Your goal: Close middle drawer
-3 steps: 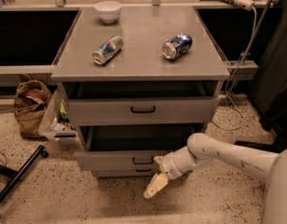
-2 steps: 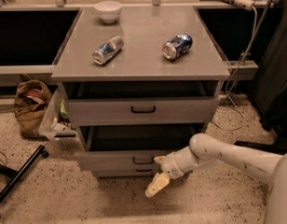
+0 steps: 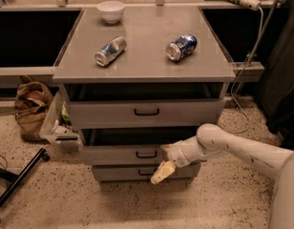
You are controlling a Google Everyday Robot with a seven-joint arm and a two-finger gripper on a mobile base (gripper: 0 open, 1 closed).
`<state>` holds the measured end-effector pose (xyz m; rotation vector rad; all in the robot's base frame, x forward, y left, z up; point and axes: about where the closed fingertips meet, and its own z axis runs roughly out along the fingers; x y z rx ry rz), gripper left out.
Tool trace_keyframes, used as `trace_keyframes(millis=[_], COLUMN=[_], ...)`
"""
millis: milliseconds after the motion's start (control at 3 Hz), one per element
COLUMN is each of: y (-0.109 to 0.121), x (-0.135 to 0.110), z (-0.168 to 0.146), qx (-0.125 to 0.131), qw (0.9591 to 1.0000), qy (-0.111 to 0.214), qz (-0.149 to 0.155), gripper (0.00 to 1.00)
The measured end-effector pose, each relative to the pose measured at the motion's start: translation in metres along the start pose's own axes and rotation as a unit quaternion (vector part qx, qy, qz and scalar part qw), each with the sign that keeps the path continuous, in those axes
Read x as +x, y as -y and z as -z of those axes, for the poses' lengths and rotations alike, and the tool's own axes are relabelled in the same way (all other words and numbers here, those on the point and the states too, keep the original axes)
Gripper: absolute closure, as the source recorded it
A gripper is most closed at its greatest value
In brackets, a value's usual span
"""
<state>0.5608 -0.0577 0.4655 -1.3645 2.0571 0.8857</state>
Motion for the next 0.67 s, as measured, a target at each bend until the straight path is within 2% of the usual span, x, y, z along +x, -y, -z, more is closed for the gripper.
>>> trace_keyframes(millis=[333, 667], y=[0.0177, 0.0177], x=[-0.0192, -0.0192], z=[-0.0018, -0.0018], qx=[0.006, 0.006], qw=[0.9998, 0.9998], qy=[0.005, 0.005], qz=[0.018, 0.018], gripper=[0.0, 0.0])
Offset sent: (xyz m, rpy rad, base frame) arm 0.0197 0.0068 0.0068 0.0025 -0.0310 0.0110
